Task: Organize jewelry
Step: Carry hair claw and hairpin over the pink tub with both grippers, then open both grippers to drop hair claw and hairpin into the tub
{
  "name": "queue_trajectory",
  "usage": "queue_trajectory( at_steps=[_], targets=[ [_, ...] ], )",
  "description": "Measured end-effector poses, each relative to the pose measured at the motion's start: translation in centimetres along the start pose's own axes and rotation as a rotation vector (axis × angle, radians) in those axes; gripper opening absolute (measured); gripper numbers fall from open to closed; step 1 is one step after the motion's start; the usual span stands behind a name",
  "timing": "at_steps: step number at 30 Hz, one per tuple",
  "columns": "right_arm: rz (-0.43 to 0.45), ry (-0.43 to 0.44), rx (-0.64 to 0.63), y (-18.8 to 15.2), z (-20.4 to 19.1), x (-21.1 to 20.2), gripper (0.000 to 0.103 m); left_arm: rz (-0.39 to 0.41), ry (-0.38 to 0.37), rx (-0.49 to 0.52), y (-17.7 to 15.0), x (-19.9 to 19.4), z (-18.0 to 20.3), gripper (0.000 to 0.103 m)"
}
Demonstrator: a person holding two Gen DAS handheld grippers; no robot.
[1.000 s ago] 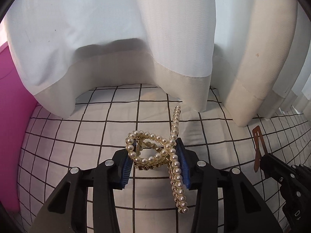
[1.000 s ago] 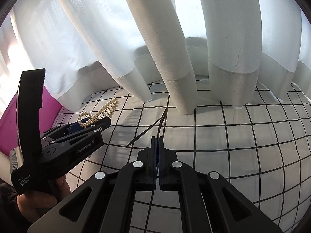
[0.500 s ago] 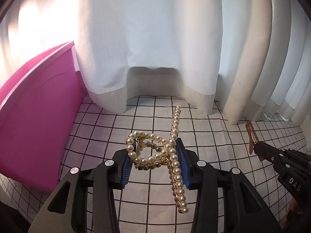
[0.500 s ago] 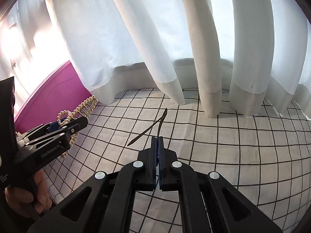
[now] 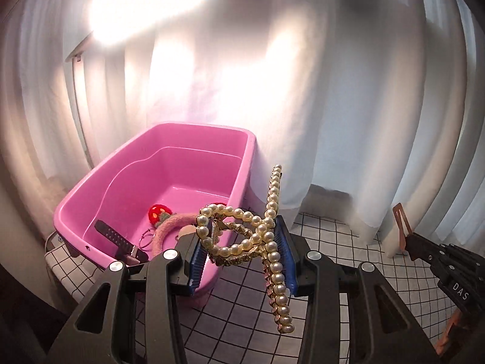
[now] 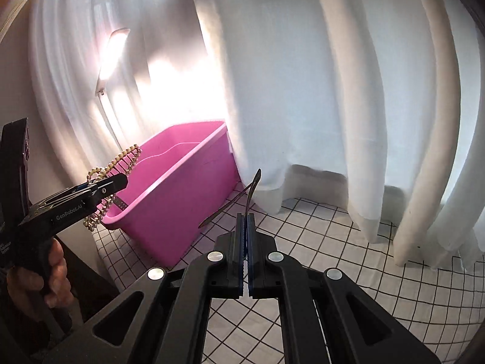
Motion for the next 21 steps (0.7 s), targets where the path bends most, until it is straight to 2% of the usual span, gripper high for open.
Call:
queue_trajectory(
  at_steps=[5,12,18,21],
  targets=[
    [0.024,0.104,-0.076,4.0,-5.4,1.9,0.002,0.025,0.090,-0.034,1.4,-1.1,-5.2,0.040],
    [-0.006,0.211,-0.179,8.5,-12.4,7.3,0.002,-0.007,0.195,-0.079,2.7,0.2,-12.0,0.040],
    [-0.093,0.257,-0.180,10.5,-16.5,13.0,0.002,-0.048,0.210,-0.125,3.3,3.0,-15.8,0.040],
    [-0.157,0.245,-0.162,10.4,-17.3,16.1,0.002,-0.103,0.206,-0.144,3.1,5.3,-16.6,0.040]
  ],
)
Point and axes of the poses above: each gripper's, at about its wrist camera, not at the fingertips, and x roughly the way its jaws point, z to its right, y to its top, the point moved 5 cm from there along x, roughly the way its jaws point, and after that the axes turned 7 degrees about -z, right-handed, at the moved point
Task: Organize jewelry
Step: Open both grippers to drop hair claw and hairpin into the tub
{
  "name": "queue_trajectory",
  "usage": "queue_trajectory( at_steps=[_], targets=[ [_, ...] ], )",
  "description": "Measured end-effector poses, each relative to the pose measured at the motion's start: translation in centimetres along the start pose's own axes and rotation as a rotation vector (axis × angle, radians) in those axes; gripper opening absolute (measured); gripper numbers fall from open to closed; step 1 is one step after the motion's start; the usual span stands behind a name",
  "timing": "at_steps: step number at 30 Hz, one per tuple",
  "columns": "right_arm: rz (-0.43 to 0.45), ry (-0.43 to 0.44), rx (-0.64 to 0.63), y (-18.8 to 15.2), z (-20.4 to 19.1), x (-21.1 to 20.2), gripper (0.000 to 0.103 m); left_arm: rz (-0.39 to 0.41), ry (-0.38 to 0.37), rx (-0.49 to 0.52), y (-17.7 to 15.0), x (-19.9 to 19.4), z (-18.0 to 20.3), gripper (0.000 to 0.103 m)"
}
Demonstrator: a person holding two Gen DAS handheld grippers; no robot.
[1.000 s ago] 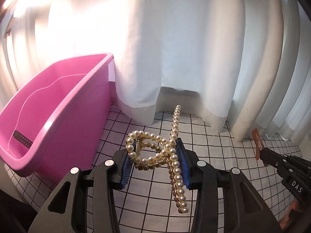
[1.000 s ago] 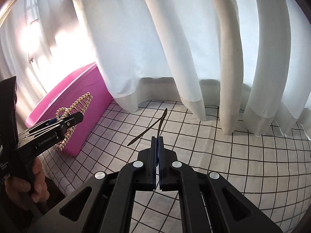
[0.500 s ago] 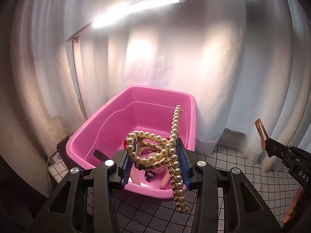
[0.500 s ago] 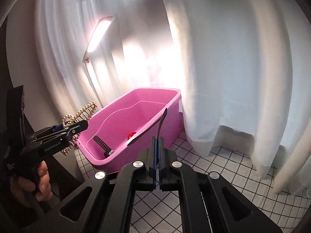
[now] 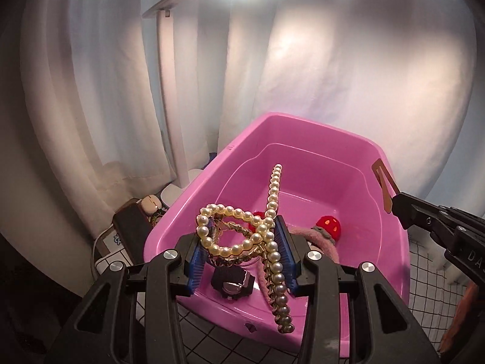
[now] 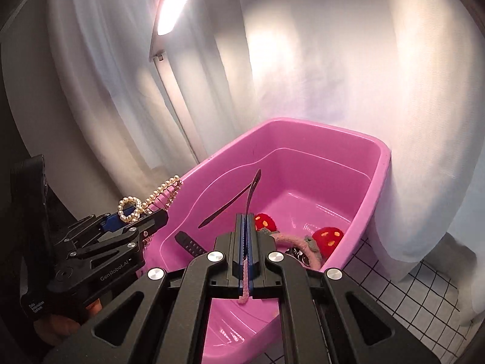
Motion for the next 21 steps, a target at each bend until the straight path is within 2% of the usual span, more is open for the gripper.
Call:
queue_trajectory(
  at_steps=[7,14,15,16,17,19,20,21],
  targets=[
    [-0.075,-0.036,0.031,0.2,0.2,3.9,0.002,-0.082,0.006,-0.006,-0.4,3.1,-0.1,0.041],
    [-0.105,-0.075,0.047,0.8,0.4,5.7,0.004,-0.114,0.004,-0.001,-0.4,4.0,-0.5,0.042],
    [-0.116,-0.080,0.053,0.8,0.5,5.9,0.009,-0.103,0.002,-0.005,-0.3,3.7,-0.6,0.042],
    [-0.124,-0.085,0.058,1.0,0.6,6.1,0.031,-0.089,0.002,-0.008,-0.1,3.5,-0.7,0.043],
    [-0.124,-0.089,0.064,1.1,0.7,6.2,0.054,-0.078,0.002,-0.007,0.0,3.2,-0.7,0.054],
    [-0.087,-0.095,0.079,1.2,0.9,5.5,0.061,-0.052,0.044,-0.019,0.4,2.6,-1.0,0.085],
    [-0.073,-0.096,0.085,1.0,1.0,4.8,0.063,-0.026,0.060,-0.029,0.6,2.2,-1.3,0.090],
    [-0.068,-0.098,0.088,1.1,1.0,4.6,0.063,-0.009,0.049,-0.029,0.7,1.8,-1.4,0.091]
  ],
)
Point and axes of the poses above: each gripper's, at about its wrist camera, not at the fingertips, and x roughly the way its jaws point, z to its right, y to its top, the point moved 5 cm from there along x, roughly the way its jaws point, and after that the axes turned 7 degrees about -z, right-handed, at the moved point
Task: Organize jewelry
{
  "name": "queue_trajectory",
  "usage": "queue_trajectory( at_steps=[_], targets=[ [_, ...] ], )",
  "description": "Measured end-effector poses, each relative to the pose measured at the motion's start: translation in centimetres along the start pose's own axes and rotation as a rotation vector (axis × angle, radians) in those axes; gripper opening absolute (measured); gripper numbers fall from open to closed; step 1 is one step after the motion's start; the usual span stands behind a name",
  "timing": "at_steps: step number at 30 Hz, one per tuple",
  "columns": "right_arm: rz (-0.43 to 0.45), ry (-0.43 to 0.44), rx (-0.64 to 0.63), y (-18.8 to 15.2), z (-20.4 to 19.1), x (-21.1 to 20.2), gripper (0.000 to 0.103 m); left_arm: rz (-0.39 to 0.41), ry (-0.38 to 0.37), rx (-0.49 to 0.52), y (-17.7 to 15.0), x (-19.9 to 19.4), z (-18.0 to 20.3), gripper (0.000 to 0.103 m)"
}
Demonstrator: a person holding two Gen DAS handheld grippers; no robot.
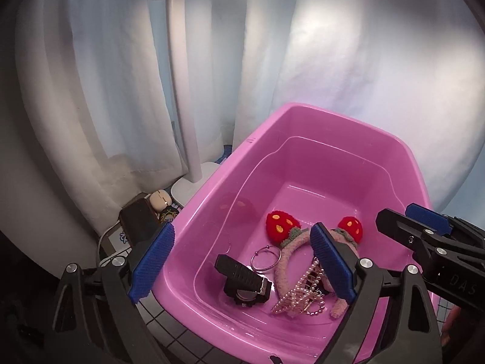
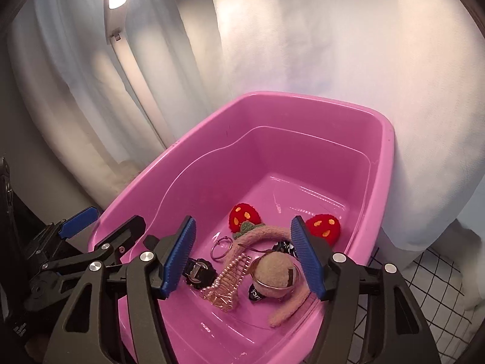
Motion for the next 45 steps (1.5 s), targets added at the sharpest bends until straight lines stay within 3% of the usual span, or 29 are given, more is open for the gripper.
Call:
queue_trajectory(
  at_steps=[7,25,45],
  targets=[
    [0.011,-0.006,0.026,-0.3,0.4,-1.0,0.063,-0.008,0.008,0.033,0.2,-0.8,0.4,0.096],
    [0.028,-0.049,0.038,-1.9,0.9,-3.7,0.063,-0.059,0.031,-0.007,-0.7,-1.8,0.4,0.096],
    [0.044,-0.059,0.032,-2.2,0.7,-4.9,0.063,-0.086,0.047,0.023,-1.3,-1.4,0.6,0.096]
  ],
)
Point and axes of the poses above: each gripper's, at about its wrist camera, not at the fingertips, and x roughly the way its jaws point, z to its right, y to its top, the point moved 5 cm from there along x, roughly the way its jaws point, and after that the axes turned 7 degrees about -z, right-handed, at the moved point
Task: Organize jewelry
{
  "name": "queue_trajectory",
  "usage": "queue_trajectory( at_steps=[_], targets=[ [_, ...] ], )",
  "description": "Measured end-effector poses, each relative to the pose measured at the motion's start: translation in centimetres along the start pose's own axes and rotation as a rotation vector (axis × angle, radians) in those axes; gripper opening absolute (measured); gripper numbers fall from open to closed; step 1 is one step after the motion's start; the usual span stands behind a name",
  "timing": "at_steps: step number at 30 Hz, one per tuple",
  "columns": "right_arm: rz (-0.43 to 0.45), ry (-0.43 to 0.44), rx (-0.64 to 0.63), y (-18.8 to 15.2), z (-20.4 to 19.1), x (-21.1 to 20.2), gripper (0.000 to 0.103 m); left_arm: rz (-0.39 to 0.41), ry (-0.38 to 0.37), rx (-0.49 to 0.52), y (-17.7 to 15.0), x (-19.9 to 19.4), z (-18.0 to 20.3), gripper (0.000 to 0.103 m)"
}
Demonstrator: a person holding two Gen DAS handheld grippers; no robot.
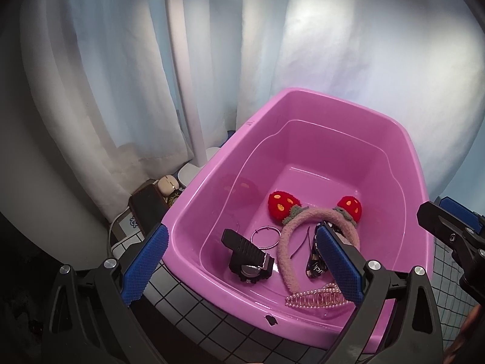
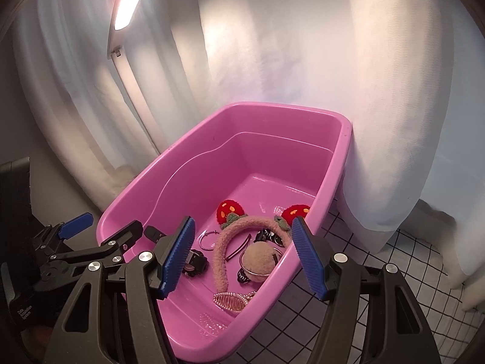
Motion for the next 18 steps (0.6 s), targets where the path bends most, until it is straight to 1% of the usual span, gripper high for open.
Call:
queue_trajectory(
  at_steps=[18],
  targets=[
    [0.000,-0.005,-0.006,-0.22,0.05,-0.24,0.064,-0.001,-0.008,0.011,0.09,-0.07,0.12,0.096]
  ],
)
Point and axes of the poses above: each gripper's, at about its wrist camera, not at the fingertips, and x roughly the way its jaws point, z to its right, y to its top, the point moved 5 cm from there along x, roughly the way its jaws point, and after that the axes turned 7 degrees about -z, right-handed, at the moved point
